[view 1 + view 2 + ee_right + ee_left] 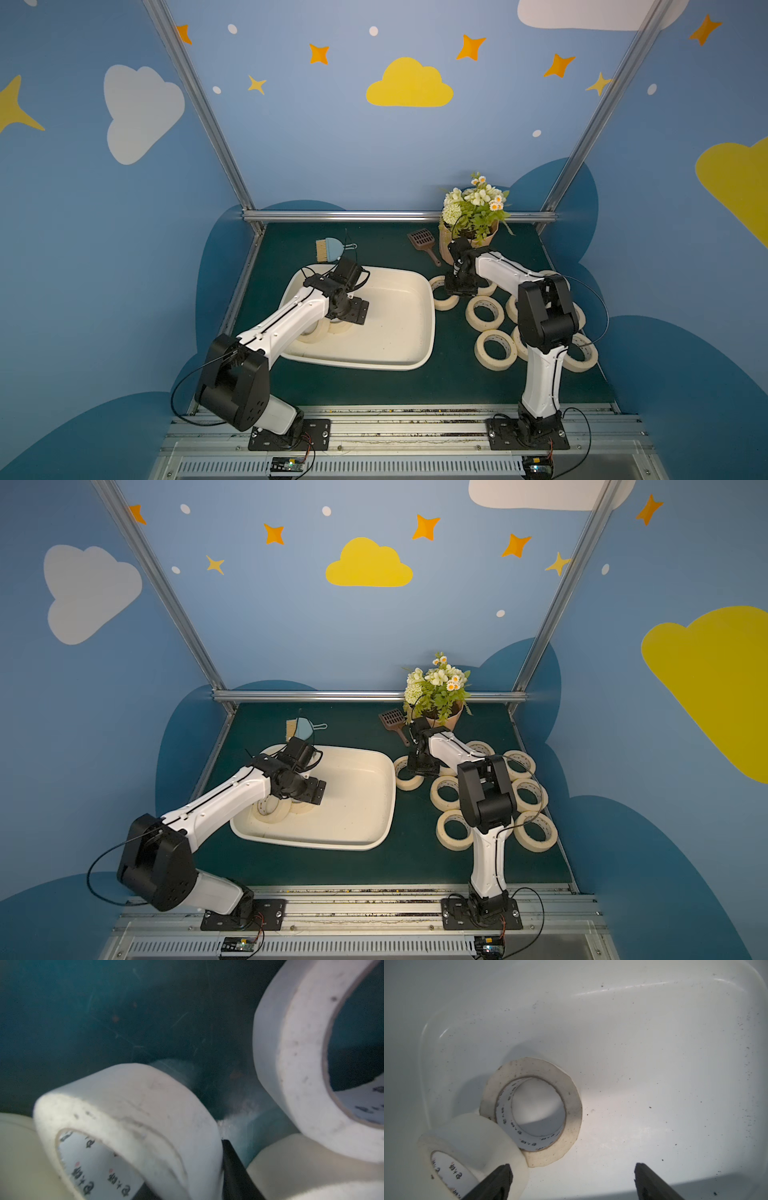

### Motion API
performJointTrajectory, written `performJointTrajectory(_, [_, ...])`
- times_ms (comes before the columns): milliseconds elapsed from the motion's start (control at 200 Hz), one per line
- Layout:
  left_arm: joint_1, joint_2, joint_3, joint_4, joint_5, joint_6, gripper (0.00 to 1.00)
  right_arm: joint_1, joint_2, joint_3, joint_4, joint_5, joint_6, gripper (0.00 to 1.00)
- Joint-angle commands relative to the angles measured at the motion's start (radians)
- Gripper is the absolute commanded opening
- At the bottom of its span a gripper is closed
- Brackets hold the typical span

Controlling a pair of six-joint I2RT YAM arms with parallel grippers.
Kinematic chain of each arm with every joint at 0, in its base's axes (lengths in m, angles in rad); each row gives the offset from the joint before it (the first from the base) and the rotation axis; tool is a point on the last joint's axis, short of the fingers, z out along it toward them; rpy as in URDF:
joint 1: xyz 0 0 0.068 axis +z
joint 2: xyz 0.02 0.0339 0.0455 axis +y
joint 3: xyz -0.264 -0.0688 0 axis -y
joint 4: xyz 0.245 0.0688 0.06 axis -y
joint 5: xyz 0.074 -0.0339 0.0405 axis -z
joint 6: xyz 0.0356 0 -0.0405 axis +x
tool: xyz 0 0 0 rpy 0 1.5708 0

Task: Take out the art tape in the storage box
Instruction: Place the art tape at the center of the board.

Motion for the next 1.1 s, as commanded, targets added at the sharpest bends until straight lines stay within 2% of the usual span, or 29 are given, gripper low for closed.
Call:
performJointTrajectory(0, [0.019,-0.063,0.007,-0.068,-0.064,-0.042,0.94,-0.008,0.027,0.052,0.039,0.027,0.017,0.00])
performJointTrajectory(165, [0.037,-0.091,-0.032,-0.100,-0.070,-0.095,0.92,-0.021,0.080,0.104,0.037,0.029,0.007,0.00])
performJointTrajectory(330, [0.056,-0.090,-0.086,-0.100,-0.039,-0.131,0.90,-0.023,0.062,0.085,0.034,0.055,-0.004,0.45])
performJointTrajectory(405, [0.059,-0.088,-0.100,-0.095,-0.031,-0.137,0.89,-0.023,0.027,0.057,0.028,0.074,-0.017,0.57])
performJointTrajectory(501, [0.063,-0.084,-0.108,-0.095,-0.032,-0.141,0.89,-0.019,-0.045,0.015,0.008,0.102,-0.037,0.65])
performJointTrajectory(651, [0.077,-0.085,-0.132,-0.086,-0.037,-0.139,0.88,-0.008,-0.206,-0.084,-0.031,0.127,-0.055,0.69])
performJointTrajectory(936, [0.134,-0.024,-0.178,0.025,-0.027,-0.111,0.79,0.049,-0.522,-0.277,-0.121,0.045,-0.053,0.69])
performJointTrajectory(1006, [0.140,0.002,-0.175,0.069,-0.025,-0.104,0.74,0.067,-0.573,-0.306,-0.154,0.030,-0.050,0.69])
performJointTrajectory(1096, [0.146,0.054,-0.158,0.093,-0.017,-0.094,0.56,0.084,-0.624,-0.346,-0.179,0.012,-0.045,0.69])
